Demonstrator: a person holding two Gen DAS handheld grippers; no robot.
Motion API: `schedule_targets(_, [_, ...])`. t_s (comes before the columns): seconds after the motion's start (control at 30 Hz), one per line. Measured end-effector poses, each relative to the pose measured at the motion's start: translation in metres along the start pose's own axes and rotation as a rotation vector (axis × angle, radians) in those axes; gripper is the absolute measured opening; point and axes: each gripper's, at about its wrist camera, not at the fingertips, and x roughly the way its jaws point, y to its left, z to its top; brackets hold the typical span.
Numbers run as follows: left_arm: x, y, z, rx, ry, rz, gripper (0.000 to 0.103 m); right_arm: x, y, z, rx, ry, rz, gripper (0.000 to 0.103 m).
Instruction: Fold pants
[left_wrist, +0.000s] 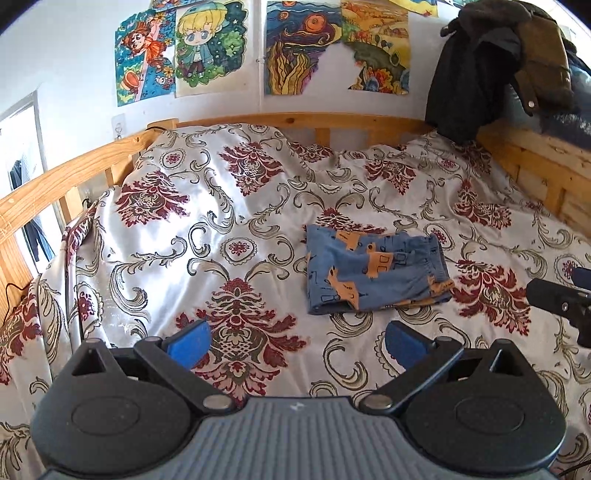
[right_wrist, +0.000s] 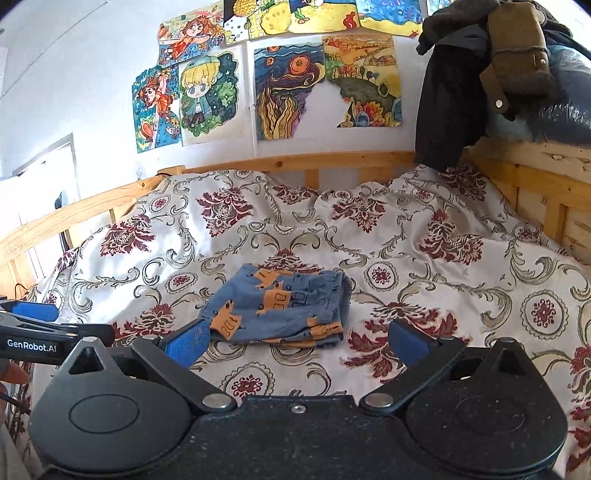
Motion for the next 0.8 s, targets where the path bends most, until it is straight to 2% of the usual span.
schedule_targets(0.67, [0.0074, -0.0018, -0.0031, 0.018, 0.030, 0.002, 0.103, 0.0035, -0.0049, -0.0039, 0.024, 0.013, -0.001, 0.102])
schedule_targets(0.8, [0.0093, -0.0008, -0.0039, 0.016, 0.048, -0.017, 0.103, 0.0040, -0.0056, -0.0051, 0.028, 0.016, -0.002, 0.102])
